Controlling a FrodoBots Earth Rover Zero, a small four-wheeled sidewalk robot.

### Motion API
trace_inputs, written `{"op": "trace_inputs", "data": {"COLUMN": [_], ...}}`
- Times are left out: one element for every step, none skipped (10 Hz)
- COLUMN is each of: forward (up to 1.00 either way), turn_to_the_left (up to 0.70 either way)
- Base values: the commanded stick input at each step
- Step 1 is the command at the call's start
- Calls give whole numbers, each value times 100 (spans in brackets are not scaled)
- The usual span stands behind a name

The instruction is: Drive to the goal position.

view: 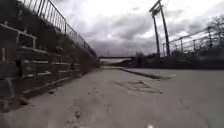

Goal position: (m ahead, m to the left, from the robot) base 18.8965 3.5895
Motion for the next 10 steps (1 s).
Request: {"op": "trace_inputs", "data": {"forward": [100,100,100,100,100,100,100,100,100,100], "turn_to_the_left": [0,0,0,0,0,0,0,0,0,0]}}
